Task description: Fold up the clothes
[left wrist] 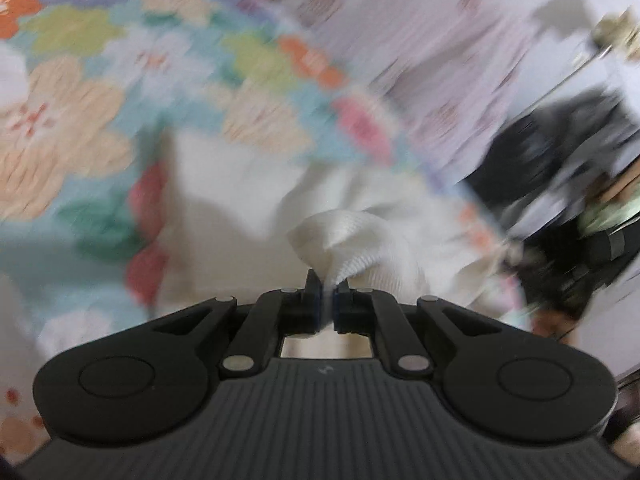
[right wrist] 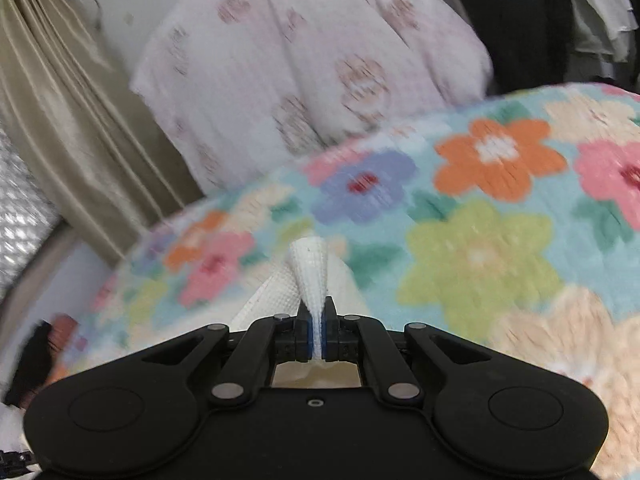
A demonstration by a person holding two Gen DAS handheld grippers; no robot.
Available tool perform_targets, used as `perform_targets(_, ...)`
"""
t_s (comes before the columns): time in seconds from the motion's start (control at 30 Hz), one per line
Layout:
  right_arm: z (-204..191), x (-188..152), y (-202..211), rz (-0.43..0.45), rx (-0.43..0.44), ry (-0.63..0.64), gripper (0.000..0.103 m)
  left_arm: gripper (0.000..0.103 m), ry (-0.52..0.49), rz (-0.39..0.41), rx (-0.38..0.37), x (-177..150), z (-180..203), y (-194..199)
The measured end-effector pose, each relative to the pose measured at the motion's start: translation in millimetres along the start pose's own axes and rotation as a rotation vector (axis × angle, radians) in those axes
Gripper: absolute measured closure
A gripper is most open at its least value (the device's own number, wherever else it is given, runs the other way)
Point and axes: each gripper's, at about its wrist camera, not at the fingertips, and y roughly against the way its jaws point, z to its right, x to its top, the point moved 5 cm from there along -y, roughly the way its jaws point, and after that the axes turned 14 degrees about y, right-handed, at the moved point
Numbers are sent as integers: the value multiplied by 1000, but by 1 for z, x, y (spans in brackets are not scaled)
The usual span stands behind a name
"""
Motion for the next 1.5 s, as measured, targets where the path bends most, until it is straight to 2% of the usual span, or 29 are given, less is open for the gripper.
perform_targets(0.07,-2,-5,-1,0,0,-2,98,98,-32,28,-22,0,7,6)
perform_targets(0.13,-7,-1,5,39,19,-7,98,98,-43,93,-88,9,18,21)
perform_targets(0.23,-13,13,15,95,66,-37,96,98,-68,128,-72,16,21,32)
perform_targets(0.3,-14,14,14,82,59,-53,92,98,-74,85,-19,12,14,25)
perform_targets(0.4,-10,-2,6,8,-5,-44,91,98,-79,-5,60,-4,2,4)
perform_targets(0.47,-6,-17,0,-41,-43,-68,85,98,-99,-29,94,-9,-1,-5)
perform_targets(0.53,0,-33,1,-63,-59,-142,66,98,-123,-43,124,-13,-2,-12)
perform_targets(0.6,4,-49,6,-68,-58,-239,56,98,-141,-37,132,-13,-1,-15)
perform_targets(0.63,5,-57,10,-70,-55,-284,55,98,-142,-34,125,-12,0,-15)
perform_targets(0.73,-2,-71,23,-64,-22,-345,55,98,-134,-14,86,-8,3,-14)
perform_targets(0.8,-12,-77,35,-47,31,-364,51,98,-129,9,63,-2,5,-14)
perform_targets(0.93,-35,-83,47,-13,194,-443,48,98,-94,43,11,11,5,-13)
perform_targets(1.03,-71,-82,44,-64,325,-382,47,98,-78,65,-19,18,5,-13)
perform_targets(1.1,-107,-80,40,-108,346,-205,47,98,-62,72,-43,21,5,-13)
perform_targets(1.2,-173,-84,36,-147,303,195,48,98,-29,71,-70,24,3,-13)
perform_targets(1.23,-195,-87,35,-153,276,338,48,98,-18,69,-79,26,2,-13)
perform_targets(1.3,-235,-103,37,-112,132,665,47,98,-9,74,-98,27,2,-11)
perform_targets(1.37,-267,-123,35,-89,53,919,47,98,13,75,-141,29,2,-9)
perform_targets(1.43,-293,-139,27,-92,90,1067,47,98,47,68,-200,30,2,-7)
perform_targets(1.5,-313,-151,19,-107,109,1163,47,98,89,52,-259,31,2,-6)
